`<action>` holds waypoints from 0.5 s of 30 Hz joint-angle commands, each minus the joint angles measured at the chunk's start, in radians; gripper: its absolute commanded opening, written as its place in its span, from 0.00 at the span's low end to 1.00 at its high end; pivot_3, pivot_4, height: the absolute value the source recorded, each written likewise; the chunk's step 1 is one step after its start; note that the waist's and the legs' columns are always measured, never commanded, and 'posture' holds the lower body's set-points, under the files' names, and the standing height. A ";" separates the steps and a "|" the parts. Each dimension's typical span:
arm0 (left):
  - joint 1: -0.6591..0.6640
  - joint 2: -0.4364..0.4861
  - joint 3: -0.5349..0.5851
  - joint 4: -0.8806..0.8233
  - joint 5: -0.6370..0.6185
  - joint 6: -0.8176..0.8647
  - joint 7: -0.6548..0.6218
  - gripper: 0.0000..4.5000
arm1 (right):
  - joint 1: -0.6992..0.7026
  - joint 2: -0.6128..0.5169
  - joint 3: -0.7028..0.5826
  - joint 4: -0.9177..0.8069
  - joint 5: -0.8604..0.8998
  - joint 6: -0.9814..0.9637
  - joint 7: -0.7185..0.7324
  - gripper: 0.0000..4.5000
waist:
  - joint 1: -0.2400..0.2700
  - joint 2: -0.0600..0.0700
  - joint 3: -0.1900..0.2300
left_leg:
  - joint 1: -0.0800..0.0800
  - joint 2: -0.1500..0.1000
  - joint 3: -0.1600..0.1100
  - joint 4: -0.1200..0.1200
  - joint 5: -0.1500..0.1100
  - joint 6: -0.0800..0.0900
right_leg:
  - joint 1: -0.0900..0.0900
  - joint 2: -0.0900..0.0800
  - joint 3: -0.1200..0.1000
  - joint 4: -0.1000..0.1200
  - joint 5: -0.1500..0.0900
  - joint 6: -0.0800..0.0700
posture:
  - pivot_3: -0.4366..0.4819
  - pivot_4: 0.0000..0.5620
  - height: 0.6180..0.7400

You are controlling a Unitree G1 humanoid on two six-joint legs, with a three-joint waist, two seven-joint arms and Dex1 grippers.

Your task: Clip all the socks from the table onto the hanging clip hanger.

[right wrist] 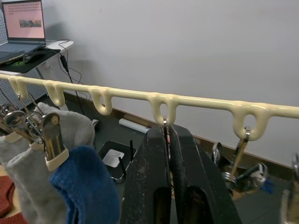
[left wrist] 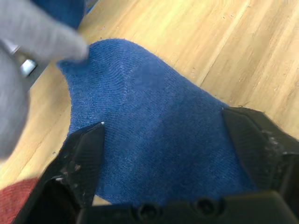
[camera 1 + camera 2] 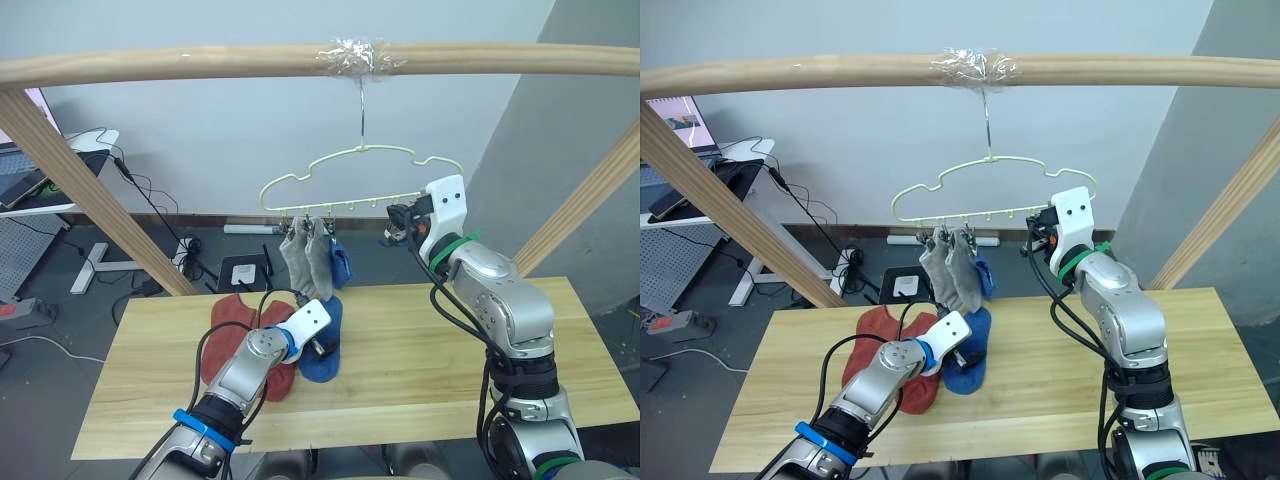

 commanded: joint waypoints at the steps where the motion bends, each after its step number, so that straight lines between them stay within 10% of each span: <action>1: 0.024 0.044 -0.062 0.013 0.086 -0.052 -0.012 0.70 | 0.007 -0.025 -0.024 0.009 0.007 0.019 0.000 0.00 | 0.000 0.000 0.003 | 0.000 0.000 0.000 0.000 0.000 0.000 | 0.000 0.000 -0.001 0.000 0.000 0.000 | 0.38 0.44 1.00; 12: 0.100 0.011 0.011 -0.141 -0.025 -0.121 -0.066 0.00 | -0.034 -0.096 -0.046 0.092 0.034 -0.005 0.046 0.00 | 0.004 -0.001 0.022 | 0.000 0.001 0.000 0.000 0.000 0.000 | 0.000 0.000 -0.001 -0.001 0.000 0.000 | 0.39 0.43 1.00; 15: 0.153 -0.019 0.078 -0.300 -0.139 -0.174 -0.098 0.00 | -0.090 -0.101 -0.129 0.087 0.131 0.139 0.052 0.00 | 0.008 -0.002 0.026 | -0.001 0.001 0.000 0.000 0.000 0.000 | -0.001 0.000 0.000 -0.001 0.000 0.000 | 0.39 0.41 1.00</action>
